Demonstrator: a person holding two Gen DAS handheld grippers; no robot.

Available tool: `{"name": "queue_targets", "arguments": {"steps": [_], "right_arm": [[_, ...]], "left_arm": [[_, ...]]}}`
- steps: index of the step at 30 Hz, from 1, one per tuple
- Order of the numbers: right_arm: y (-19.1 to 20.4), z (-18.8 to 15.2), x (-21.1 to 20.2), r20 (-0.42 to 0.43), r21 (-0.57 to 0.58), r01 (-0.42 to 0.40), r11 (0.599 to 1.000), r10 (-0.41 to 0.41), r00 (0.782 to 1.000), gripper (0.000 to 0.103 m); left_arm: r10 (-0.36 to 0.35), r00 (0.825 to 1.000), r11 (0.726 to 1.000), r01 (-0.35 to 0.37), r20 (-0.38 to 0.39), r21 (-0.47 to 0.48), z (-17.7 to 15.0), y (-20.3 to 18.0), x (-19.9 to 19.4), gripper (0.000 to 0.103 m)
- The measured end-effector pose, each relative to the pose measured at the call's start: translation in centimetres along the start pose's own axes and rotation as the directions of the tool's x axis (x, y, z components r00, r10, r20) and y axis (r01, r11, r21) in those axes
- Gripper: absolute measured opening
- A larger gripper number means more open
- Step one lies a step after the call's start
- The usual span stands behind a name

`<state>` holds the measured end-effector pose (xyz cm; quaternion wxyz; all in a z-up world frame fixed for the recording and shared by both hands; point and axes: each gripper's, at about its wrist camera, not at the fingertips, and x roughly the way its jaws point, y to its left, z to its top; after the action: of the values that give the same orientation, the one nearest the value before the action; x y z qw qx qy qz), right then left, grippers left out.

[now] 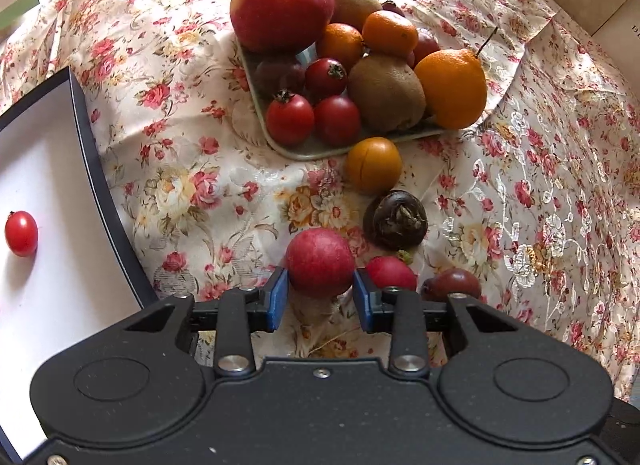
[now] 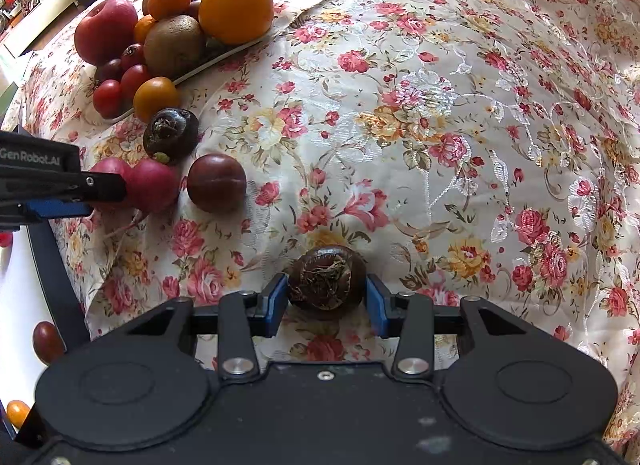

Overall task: Organize fruits
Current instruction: 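Grasp the red round fruit with the left gripper while the right gripper holds the brown fruit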

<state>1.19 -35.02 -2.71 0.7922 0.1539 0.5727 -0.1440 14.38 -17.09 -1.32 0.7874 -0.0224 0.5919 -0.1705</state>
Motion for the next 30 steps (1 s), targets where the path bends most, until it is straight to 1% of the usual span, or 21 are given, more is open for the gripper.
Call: {"name": "queue_targets", "arguments": {"steps": [3,7,12,16,19,21,24,25,27,30], "right_arm": [[0.0,0.0,0.0,0.000,0.001,0.001,1.000,-0.001,1.000,0.045],[0.1,0.0,0.0,0.004,-0.005,0.008,1.000,-0.008,1.000,0.045],[0.0,0.0,0.1,0.004,-0.005,0.002,1.000,-0.001,1.000,0.045],[0.0,0.0,0.1,0.005,-0.005,0.001,1.000,-0.001,1.000,0.045],[0.0,0.0,0.1,0.005,-0.005,0.001,1.000,-0.001,1.000,0.045],[0.0,0.0,0.1,0.006,-0.004,0.000,1.000,0.000,1.000,0.045],[0.0,0.0,0.1,0.006,-0.005,0.000,1.000,0.000,1.000,0.045],[0.0,0.0,0.1,0.006,-0.005,0.000,1.000,0.000,1.000,0.045],[0.0,0.0,0.1,0.007,-0.006,0.000,1.000,0.000,1.000,0.045],[0.0,0.0,0.0,0.004,-0.007,0.002,1.000,-0.002,1.000,0.044]], "left_arm": [[0.024,1.000,1.000,-0.024,-0.005,0.016,0.1,-0.5,0.1,0.045],[0.059,0.998,0.998,-0.059,0.012,0.028,0.4,-1.2,0.2,0.050],[0.062,0.998,0.998,-0.062,0.021,0.021,0.8,-1.3,0.5,0.053],[0.056,0.998,0.998,-0.056,0.031,-0.003,0.9,-0.9,0.7,0.057],[0.065,0.998,0.997,-0.065,0.024,-0.032,1.1,-0.4,1.3,0.057],[0.053,0.998,0.997,-0.052,0.016,-0.054,1.2,0.0,1.6,0.057],[0.052,0.998,0.998,-0.051,0.019,-0.038,1.0,0.0,1.7,0.052],[0.050,0.998,0.998,-0.049,0.024,-0.031,0.9,0.0,1.7,0.048],[0.050,0.999,0.999,-0.049,0.021,-0.021,0.9,-0.2,1.4,0.048],[0.057,0.998,0.998,-0.058,-0.017,-0.029,1.0,-0.1,0.9,0.048]]}}
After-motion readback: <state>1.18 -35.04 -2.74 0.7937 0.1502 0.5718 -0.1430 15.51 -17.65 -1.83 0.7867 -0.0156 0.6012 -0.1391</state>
